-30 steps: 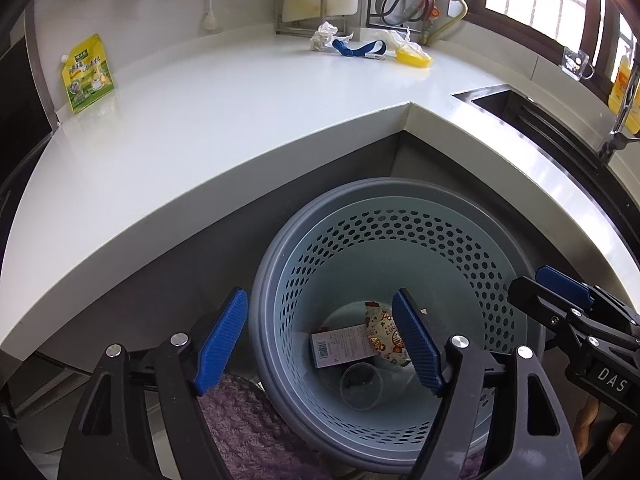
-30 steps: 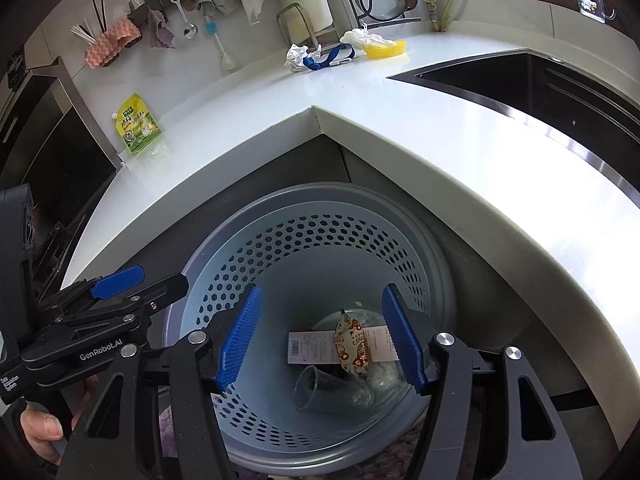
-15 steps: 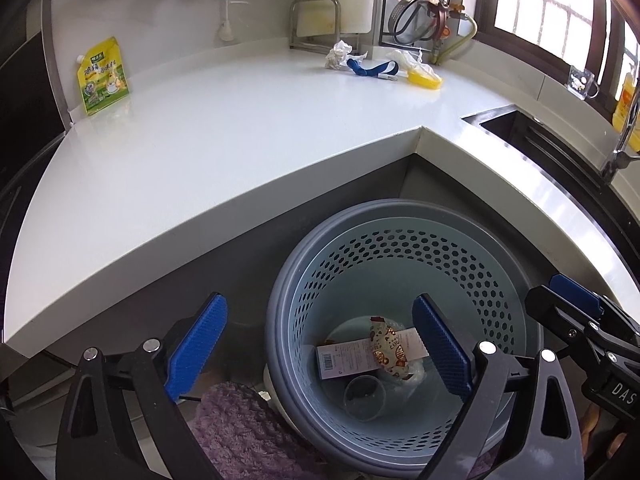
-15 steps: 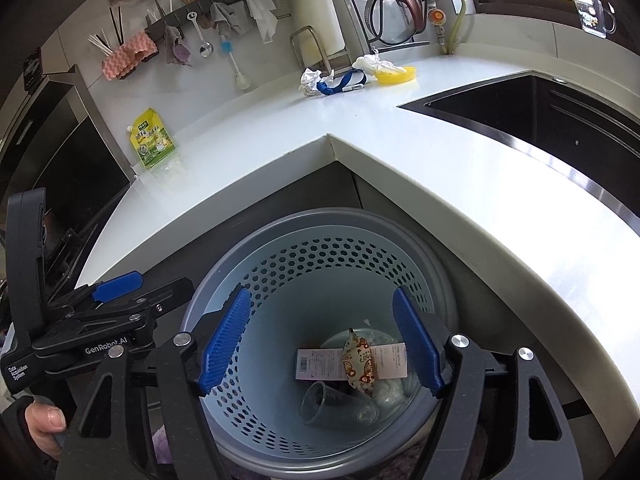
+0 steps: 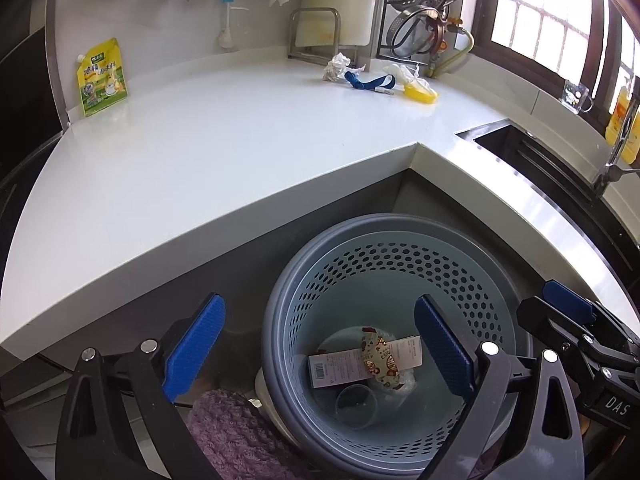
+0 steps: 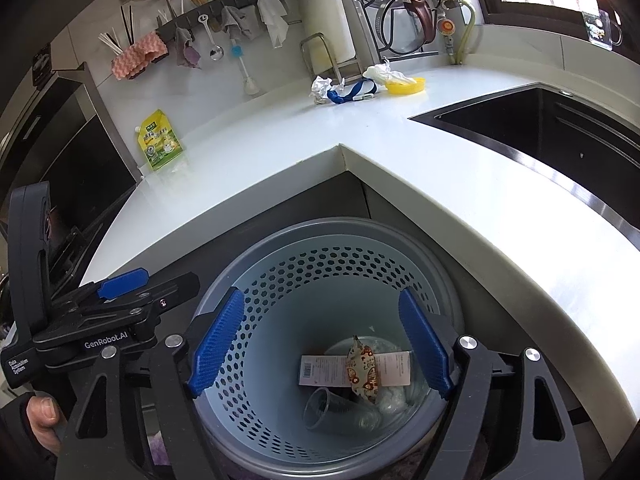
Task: Collect trash
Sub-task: 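Move both tools back over the countertop toward the tissue and crumpled paper, then close the right tool on the white tissue beside the yellow lid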
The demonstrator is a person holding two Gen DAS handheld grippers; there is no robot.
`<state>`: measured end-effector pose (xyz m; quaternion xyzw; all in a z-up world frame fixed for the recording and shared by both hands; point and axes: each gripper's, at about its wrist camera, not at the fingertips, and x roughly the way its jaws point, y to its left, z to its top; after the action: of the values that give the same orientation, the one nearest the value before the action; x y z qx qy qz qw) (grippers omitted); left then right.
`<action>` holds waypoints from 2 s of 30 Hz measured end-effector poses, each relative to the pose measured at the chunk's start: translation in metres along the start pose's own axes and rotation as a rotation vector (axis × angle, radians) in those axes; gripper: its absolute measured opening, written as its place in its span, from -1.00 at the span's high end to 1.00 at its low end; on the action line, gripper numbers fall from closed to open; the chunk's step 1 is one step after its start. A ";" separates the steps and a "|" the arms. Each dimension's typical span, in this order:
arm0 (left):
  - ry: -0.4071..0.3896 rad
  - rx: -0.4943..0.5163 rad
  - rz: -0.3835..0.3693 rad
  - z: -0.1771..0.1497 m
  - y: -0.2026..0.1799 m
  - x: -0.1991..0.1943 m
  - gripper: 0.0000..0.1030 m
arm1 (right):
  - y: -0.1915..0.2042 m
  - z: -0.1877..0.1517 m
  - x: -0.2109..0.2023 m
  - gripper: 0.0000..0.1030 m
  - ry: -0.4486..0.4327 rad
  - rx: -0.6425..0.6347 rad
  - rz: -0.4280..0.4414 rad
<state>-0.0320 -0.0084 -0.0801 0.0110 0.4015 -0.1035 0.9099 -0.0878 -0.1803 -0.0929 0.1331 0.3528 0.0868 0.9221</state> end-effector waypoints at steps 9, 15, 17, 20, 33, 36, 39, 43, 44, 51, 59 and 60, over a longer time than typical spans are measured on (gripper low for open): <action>-0.011 -0.015 0.012 0.007 0.010 0.004 -0.86 | 0.006 0.012 -0.002 -0.56 -0.051 -0.010 -0.020; -0.037 -0.026 0.034 0.021 0.018 0.004 -0.87 | 0.010 0.027 0.000 -0.56 -0.101 -0.032 -0.052; -0.054 -0.027 0.043 0.028 0.020 0.003 -0.87 | 0.011 0.032 0.000 -0.56 -0.118 -0.044 -0.054; -0.082 -0.024 0.053 0.039 0.022 0.002 -0.87 | 0.010 0.042 0.002 -0.56 -0.135 -0.054 -0.043; -0.160 -0.037 0.076 0.109 0.024 0.017 -0.88 | -0.004 0.106 0.011 -0.57 -0.177 -0.062 -0.062; -0.168 -0.039 0.083 0.124 0.023 0.024 -0.88 | -0.011 0.123 0.016 -0.57 -0.193 -0.057 -0.070; -0.164 -0.037 0.087 0.141 0.021 0.035 -0.88 | -0.017 0.140 0.025 -0.57 -0.190 -0.070 -0.090; -0.165 -0.037 0.089 0.163 0.018 0.050 -0.88 | -0.027 0.166 0.042 -0.57 -0.163 -0.088 -0.124; -0.164 -0.039 0.090 0.169 0.018 0.055 -0.88 | -0.031 0.173 0.046 -0.57 -0.161 -0.085 -0.129; -0.145 -0.051 0.113 0.208 0.012 0.093 -0.88 | -0.053 0.217 0.081 -0.57 -0.156 -0.088 -0.162; -0.180 -0.041 0.146 0.255 0.007 0.128 -0.88 | -0.069 0.262 0.134 -0.57 -0.132 -0.085 -0.172; -0.178 -0.042 0.147 0.260 0.007 0.134 -0.88 | -0.071 0.269 0.142 -0.57 -0.128 -0.080 -0.171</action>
<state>0.2469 -0.0524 -0.0024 0.0119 0.3191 -0.0288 0.9472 0.2022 -0.2608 -0.0113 0.0706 0.2997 0.0131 0.9513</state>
